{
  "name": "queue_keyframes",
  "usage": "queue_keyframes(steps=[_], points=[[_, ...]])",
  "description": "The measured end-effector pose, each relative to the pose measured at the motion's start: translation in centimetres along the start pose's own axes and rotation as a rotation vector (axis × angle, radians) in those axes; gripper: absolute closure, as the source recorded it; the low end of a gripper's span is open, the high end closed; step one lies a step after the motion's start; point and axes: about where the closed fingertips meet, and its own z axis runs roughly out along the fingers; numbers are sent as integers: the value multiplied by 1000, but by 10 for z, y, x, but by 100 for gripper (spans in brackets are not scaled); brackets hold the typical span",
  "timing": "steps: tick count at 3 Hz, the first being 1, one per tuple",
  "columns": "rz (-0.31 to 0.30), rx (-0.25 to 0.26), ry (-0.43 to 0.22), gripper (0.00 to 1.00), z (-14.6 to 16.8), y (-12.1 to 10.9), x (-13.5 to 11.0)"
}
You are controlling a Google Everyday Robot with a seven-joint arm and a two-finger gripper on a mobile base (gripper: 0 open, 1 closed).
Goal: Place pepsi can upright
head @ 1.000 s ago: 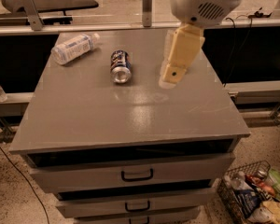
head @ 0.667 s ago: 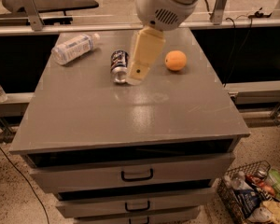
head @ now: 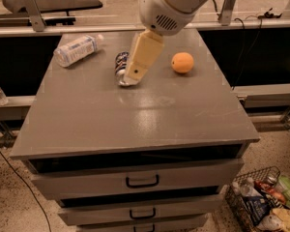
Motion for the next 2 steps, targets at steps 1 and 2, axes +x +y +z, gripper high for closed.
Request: queue_keyframes(steps=[1, 2], points=[[157, 41, -64, 0, 56, -35, 7], [329, 73, -90, 0, 112, -64, 17]])
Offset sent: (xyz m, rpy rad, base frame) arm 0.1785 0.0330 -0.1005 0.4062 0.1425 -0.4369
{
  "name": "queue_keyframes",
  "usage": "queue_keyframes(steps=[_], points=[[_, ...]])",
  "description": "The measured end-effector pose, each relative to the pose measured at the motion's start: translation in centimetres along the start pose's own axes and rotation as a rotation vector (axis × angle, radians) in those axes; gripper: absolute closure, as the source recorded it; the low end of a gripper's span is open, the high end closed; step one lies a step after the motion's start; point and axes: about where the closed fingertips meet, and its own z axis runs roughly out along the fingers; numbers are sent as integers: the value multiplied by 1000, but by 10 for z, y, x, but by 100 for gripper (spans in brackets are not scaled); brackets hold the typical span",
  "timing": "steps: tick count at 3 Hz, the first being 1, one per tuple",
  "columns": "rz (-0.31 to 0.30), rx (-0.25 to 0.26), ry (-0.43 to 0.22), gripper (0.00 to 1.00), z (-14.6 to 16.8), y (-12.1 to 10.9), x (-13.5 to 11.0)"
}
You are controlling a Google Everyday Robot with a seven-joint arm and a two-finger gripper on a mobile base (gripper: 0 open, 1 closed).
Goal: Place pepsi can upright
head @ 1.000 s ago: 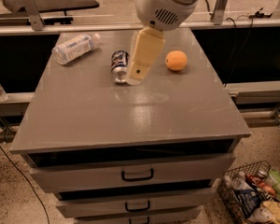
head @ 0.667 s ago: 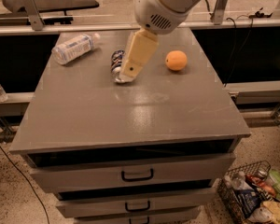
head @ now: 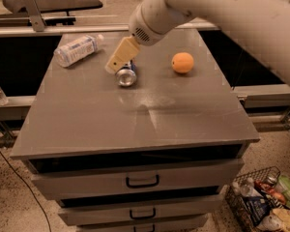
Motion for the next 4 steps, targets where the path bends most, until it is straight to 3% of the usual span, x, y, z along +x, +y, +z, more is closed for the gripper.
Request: queue_keyframes(steps=[1, 2, 3, 4], points=[[232, 25, -50, 0, 35, -9, -2], [374, 17, -88, 0, 48, -5, -16], [449, 41, -29, 0, 67, -1, -12], [512, 124, 99, 0, 89, -13, 9]])
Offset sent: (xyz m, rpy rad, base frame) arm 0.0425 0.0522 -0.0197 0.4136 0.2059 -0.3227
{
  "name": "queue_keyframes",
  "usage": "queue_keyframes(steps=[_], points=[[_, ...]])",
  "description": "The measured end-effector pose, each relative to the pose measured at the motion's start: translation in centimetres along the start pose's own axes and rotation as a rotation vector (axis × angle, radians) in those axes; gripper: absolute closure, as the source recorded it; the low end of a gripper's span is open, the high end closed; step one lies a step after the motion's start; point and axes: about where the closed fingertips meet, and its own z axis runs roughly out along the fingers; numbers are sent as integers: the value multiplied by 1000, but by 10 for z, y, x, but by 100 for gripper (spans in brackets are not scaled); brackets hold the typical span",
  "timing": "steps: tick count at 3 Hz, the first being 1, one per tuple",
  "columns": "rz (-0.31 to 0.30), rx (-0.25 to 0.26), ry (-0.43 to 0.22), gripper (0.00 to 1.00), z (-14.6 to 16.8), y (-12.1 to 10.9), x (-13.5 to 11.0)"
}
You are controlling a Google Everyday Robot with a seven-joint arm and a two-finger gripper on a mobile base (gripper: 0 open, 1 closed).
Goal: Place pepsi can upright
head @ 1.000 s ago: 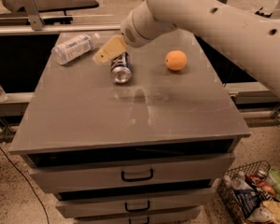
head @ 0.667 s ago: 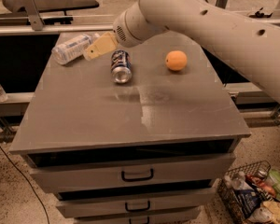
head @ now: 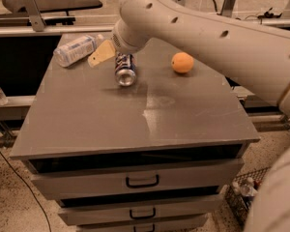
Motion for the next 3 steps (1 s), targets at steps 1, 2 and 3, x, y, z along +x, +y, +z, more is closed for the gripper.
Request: queue_keyframes(steps=[1, 2, 3], points=[[111, 85, 88, 0, 11, -19, 15], [220, 110, 145, 0, 24, -24, 24], [261, 102, 176, 0, 37, -21, 26]])
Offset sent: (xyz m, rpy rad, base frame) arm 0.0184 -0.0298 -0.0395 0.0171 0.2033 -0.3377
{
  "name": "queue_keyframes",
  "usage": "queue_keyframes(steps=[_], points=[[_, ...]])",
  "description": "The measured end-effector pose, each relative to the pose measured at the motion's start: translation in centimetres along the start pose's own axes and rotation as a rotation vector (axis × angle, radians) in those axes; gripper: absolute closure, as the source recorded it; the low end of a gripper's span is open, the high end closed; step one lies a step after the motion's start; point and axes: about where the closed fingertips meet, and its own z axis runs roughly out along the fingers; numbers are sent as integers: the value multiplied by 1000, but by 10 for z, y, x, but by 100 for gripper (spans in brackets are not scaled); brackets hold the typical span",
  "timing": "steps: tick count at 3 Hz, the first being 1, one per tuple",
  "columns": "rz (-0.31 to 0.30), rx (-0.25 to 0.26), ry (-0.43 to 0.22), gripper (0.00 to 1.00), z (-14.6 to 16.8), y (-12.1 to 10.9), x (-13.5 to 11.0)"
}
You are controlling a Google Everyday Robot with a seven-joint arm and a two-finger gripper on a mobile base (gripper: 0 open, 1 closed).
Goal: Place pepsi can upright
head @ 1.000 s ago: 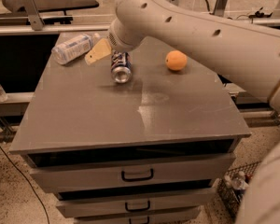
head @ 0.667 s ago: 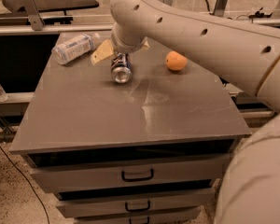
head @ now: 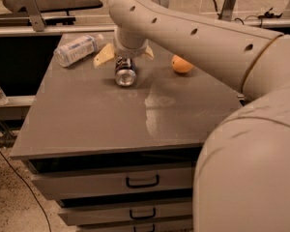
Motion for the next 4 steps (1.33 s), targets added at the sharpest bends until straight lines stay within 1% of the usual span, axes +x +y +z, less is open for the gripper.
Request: queue_keyframes(steps=[1, 2, 3, 4], points=[[-3, -14, 52, 18, 14, 11, -1], [-14, 6, 88, 41, 16, 12, -3], [-32, 35, 104, 64, 12, 11, -3], [-79, 56, 53, 87, -4, 13, -16]])
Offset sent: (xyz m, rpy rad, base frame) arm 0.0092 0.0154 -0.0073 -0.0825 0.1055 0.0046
